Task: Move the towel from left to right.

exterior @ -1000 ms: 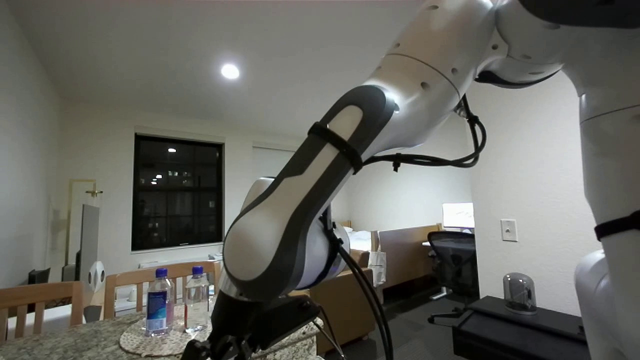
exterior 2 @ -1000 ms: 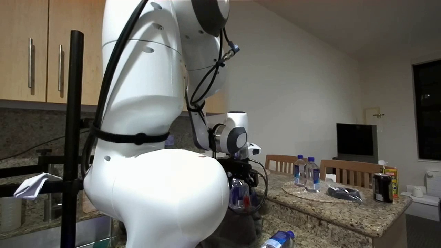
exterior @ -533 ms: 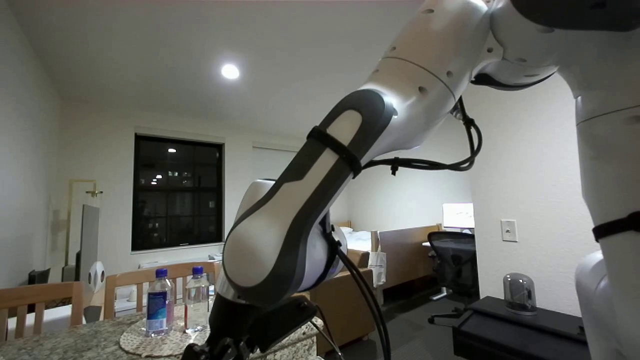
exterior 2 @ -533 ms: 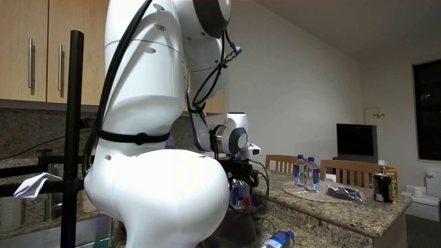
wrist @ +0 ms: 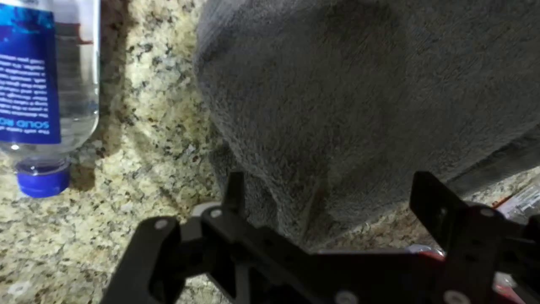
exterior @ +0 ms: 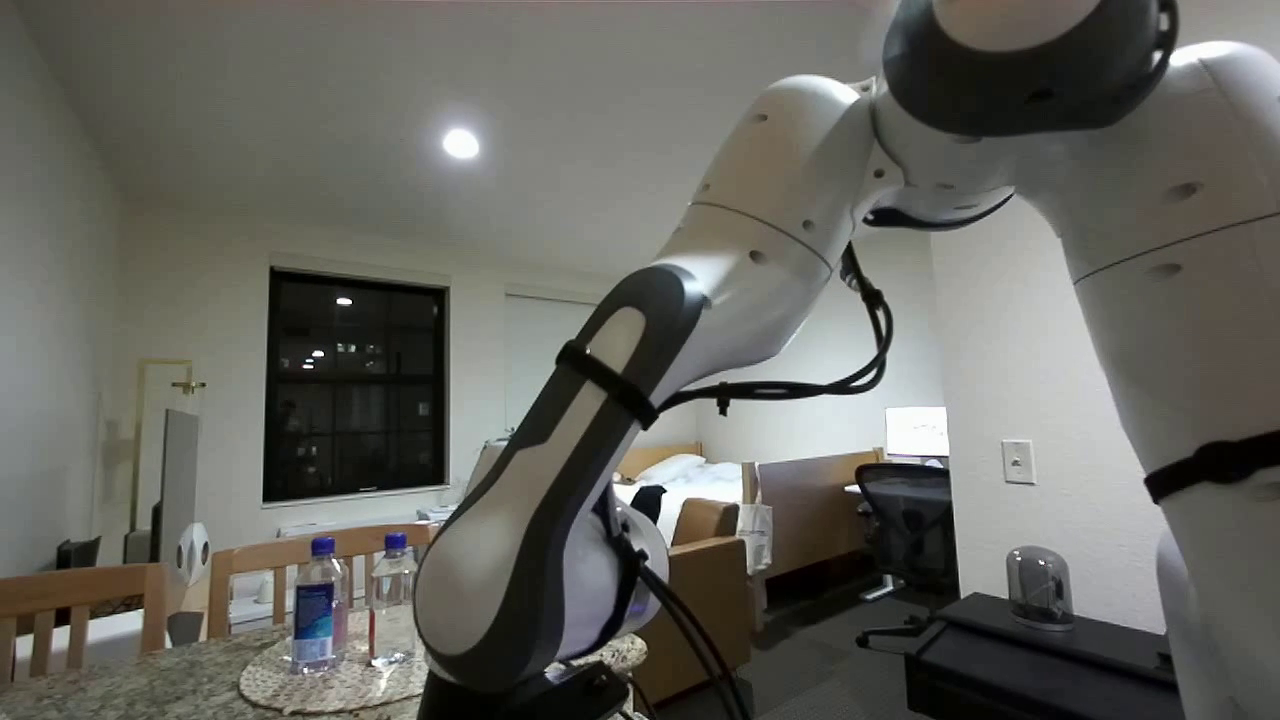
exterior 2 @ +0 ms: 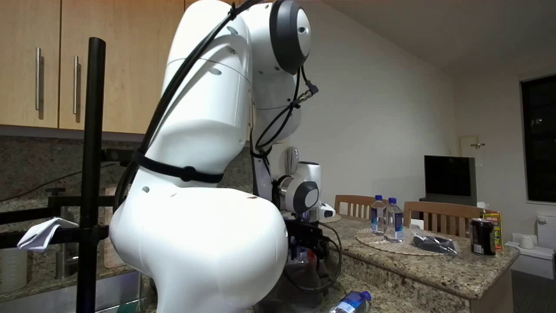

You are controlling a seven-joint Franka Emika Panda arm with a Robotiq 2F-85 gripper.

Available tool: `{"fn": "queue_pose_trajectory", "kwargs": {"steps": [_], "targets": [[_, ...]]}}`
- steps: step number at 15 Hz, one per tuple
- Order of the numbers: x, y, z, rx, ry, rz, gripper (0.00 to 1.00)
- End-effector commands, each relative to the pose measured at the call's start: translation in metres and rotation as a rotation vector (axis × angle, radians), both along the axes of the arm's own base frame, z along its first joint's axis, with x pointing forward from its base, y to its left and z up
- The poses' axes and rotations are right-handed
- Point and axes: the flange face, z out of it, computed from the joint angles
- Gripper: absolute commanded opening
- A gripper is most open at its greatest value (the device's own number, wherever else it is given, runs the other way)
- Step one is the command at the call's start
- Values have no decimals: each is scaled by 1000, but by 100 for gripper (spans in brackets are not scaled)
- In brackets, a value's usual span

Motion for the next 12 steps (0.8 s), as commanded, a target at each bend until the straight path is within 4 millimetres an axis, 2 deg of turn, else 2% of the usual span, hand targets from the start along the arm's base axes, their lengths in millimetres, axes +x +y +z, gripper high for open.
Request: {"fn": "queue_pose_trajectory", "kwargs": {"steps": [1,6,7,8,12], "targets": [[13,6,-32,39,-7,6,100],[21,27,-55,118,-43,1,100],[21,31,-58,135,-44,-5,75],[21,35,-59,148,-44,2,72],[20,40,-55,194,-27,-21,47]]}}
